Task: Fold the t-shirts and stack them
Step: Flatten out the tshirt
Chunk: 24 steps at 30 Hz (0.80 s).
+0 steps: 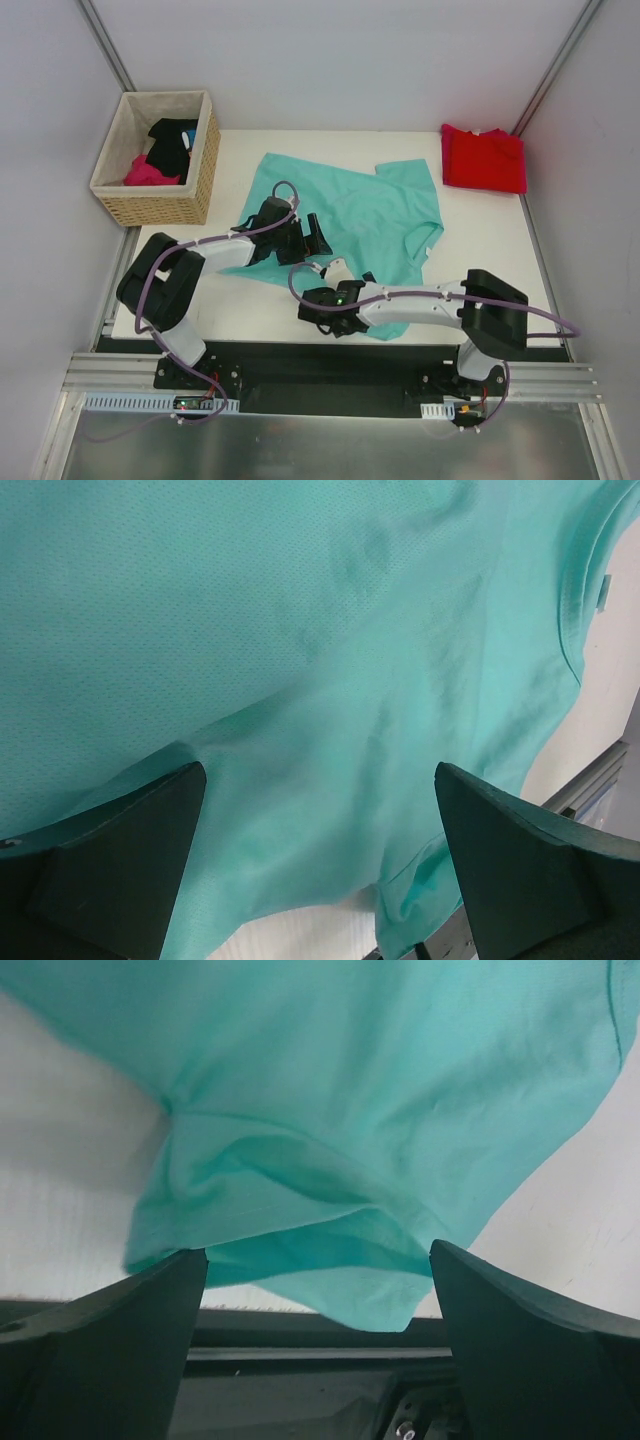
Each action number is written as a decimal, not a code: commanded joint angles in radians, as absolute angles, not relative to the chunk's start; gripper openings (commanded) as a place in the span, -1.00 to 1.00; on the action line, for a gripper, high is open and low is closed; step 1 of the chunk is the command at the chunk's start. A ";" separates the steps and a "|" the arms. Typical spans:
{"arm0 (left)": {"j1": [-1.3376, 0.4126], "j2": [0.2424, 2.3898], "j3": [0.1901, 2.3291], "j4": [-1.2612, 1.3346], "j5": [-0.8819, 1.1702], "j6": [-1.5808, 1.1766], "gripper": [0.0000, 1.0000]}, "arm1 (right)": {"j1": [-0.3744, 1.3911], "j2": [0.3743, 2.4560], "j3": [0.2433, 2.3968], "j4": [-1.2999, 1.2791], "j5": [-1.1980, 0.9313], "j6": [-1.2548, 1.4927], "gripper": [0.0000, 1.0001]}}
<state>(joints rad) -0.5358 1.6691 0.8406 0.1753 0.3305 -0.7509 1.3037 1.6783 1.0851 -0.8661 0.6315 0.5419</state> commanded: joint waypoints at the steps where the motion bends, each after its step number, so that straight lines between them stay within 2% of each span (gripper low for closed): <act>1: -0.537 1.625 0.828 0.176 0.310 -0.750 0.98 | 1.389 1.654 1.144 -0.971 0.612 0.640 0.96; 10: -0.537 1.600 0.819 0.179 0.301 -0.750 0.98 | 1.516 1.718 1.302 -1.090 0.627 0.678 0.97; 14: -0.537 1.588 0.815 0.178 0.302 -0.747 0.98 | 1.491 1.660 1.270 -1.126 0.713 0.713 0.99; 21: -0.537 1.575 0.808 0.175 0.304 -0.744 0.98 | 1.199 1.519 1.125 -1.094 0.821 0.612 0.99; 24: -0.537 1.575 0.815 0.172 0.304 -0.742 0.98 | 1.079 1.491 1.066 -0.985 0.815 0.520 0.99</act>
